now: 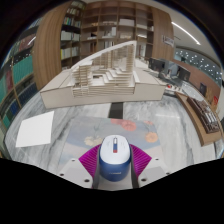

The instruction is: Arrange mouse

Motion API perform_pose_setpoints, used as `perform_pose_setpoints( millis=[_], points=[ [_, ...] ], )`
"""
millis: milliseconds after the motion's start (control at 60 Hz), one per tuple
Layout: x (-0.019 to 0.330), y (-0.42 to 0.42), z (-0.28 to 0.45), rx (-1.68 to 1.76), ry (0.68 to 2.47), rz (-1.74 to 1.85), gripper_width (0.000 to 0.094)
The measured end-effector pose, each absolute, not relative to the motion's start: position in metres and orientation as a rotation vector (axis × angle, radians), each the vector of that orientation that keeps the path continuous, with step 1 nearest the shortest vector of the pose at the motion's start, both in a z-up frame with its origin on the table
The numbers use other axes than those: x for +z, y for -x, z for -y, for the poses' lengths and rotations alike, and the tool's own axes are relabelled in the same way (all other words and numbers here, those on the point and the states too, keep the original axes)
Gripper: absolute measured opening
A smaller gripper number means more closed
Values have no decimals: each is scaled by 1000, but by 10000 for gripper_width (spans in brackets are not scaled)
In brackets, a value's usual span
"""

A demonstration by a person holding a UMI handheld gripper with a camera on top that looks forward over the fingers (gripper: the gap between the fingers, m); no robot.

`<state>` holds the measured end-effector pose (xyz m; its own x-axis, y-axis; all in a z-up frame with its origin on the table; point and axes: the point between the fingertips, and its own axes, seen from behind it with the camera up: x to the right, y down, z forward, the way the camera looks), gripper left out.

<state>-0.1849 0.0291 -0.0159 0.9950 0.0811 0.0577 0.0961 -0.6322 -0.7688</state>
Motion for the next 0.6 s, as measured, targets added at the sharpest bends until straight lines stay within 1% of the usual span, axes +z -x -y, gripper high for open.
perform_pose_setpoints(
  millis=[100,117,167,217,233,250,317,400,500,600],
  points=[
    [-18,184,-29,-25,2323,152,561],
    [-17,184,-29,-22,2328,149,608],
    [-8,186,-25,9,2330,148,828],
    [5,188,-17,47,2311,159,870],
    [11,187,-14,56,2303,162,813],
    [17,187,-9,67,2294,166,810],
    [38,184,13,112,2274,174,830],
    [54,173,49,173,2257,180,834],
    [60,139,89,201,2232,129,836],
    [54,98,120,229,2207,37,825]
  ],
)
